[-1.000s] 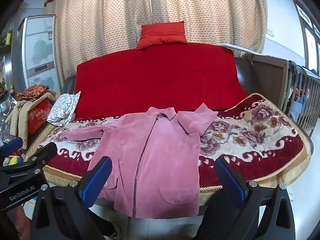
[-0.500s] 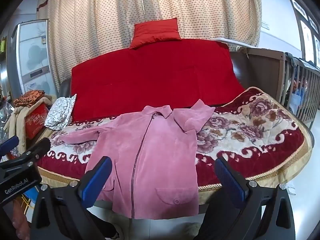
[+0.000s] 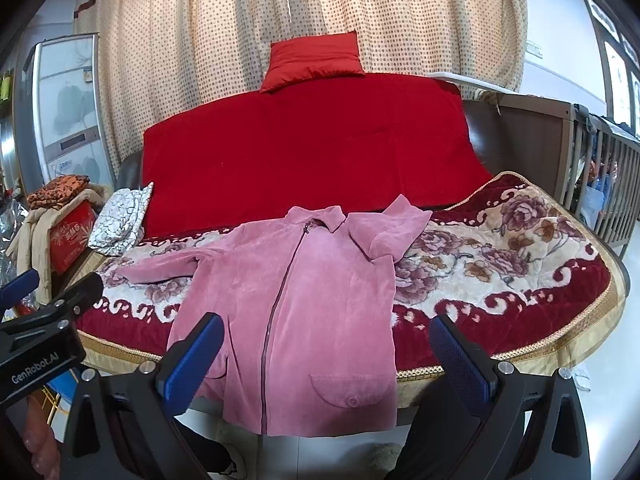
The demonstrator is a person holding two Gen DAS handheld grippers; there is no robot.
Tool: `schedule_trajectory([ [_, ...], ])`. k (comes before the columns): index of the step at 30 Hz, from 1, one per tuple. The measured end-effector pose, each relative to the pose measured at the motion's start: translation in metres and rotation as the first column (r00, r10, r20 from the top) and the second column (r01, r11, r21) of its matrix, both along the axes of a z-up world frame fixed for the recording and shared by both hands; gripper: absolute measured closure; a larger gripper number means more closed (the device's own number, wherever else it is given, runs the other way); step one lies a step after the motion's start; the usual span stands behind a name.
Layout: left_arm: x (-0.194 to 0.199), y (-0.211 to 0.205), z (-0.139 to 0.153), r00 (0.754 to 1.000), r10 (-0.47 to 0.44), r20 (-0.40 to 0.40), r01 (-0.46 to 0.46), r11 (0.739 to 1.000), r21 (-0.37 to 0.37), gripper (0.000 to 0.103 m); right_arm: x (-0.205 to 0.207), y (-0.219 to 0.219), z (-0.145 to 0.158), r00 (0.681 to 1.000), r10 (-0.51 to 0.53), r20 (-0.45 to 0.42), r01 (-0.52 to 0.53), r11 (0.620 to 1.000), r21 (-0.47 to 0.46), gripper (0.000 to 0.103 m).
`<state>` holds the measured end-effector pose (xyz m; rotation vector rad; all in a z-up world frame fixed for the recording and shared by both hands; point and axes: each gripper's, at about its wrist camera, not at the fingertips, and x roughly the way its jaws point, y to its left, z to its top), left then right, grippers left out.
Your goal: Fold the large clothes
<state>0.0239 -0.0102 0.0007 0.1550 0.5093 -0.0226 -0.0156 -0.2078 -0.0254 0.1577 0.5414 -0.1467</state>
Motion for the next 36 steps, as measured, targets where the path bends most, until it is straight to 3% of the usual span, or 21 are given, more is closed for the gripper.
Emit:
schedule_trajectory([
  [27,0.017,-0.004,-0.017,0.999,0.007,-0.034,-0.007,1.0,0.024,0.0,0.018,0.003,-0.012,0.999,0.011,-0.049,-0.012,1.0,-0.022,0.0],
  [36,0.043,-0.008,-0.026,0.998,0.005,-0.063,-0.003,1.0,0.029,0.0,0.036,-0.002,-0.021,0.997,-0.002,-0.08,-0.001,0.999,-0.033,0.0],
])
